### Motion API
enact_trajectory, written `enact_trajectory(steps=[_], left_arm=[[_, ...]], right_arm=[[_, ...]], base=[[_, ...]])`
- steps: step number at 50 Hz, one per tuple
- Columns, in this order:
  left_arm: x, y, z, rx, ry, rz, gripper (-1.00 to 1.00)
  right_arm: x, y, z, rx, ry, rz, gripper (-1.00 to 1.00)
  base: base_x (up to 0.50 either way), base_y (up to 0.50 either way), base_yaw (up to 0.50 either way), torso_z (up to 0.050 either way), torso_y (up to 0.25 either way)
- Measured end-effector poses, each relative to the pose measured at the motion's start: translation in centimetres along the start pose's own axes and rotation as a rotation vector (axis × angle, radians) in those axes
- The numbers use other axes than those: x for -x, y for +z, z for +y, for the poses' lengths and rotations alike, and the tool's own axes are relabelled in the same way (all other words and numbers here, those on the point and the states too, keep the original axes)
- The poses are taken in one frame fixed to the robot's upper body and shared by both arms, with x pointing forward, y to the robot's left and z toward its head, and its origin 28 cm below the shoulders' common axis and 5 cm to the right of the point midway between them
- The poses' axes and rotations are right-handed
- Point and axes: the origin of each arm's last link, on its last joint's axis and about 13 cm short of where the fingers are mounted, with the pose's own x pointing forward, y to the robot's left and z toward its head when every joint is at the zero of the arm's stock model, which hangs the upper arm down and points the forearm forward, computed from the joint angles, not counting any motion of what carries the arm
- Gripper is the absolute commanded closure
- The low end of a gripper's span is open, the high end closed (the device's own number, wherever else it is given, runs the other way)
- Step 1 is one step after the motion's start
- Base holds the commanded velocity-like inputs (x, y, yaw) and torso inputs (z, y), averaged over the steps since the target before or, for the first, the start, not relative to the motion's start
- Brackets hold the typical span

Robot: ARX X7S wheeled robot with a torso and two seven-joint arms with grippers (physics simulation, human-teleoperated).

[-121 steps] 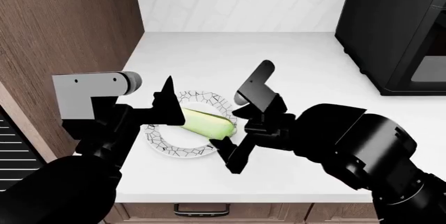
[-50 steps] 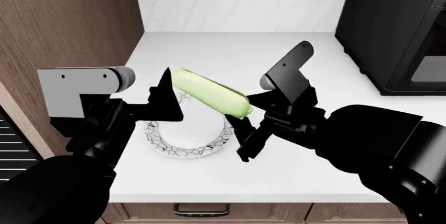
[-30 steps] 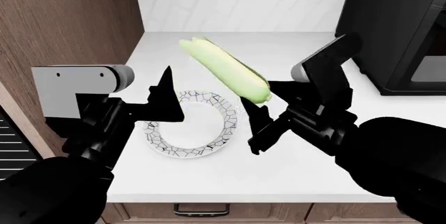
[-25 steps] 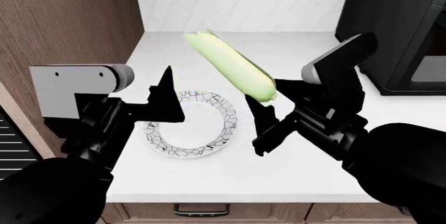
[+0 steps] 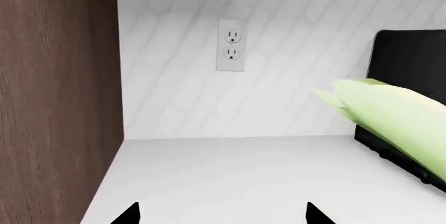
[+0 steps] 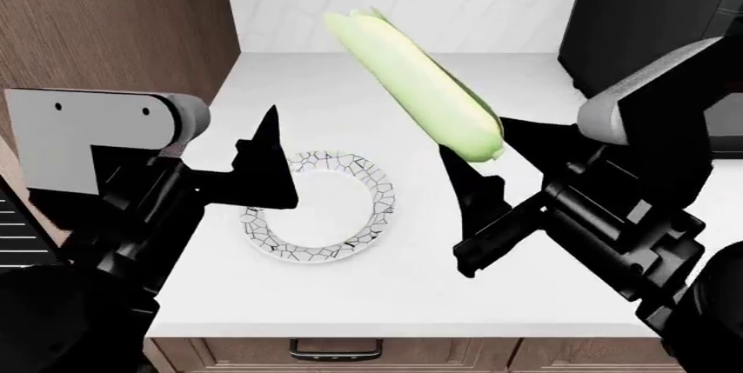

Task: Place the corn on the rack of the oven.

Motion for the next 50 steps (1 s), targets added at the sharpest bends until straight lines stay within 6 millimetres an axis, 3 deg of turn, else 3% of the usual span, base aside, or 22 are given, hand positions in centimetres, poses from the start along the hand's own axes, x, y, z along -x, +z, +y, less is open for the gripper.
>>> enact_trajectory(steps=[22,50], left_arm=[[1.7,1.7,-0.1,-0.062,-0.016,0.015,-1.0],[1.8,3.0,0.1,-0.105,-0.011,-0.011,-1.0]], right_arm=[[2.2,1.0,0.7,0.028,0.007,-0.001,1.0],[2.6,1.7,0.6,0.041,-0.005,-0.008,1.0]], base=[[-0.27,0.04,0.0,0.0,0.0],[-0.35,0.06,0.0,0.0,0.0]])
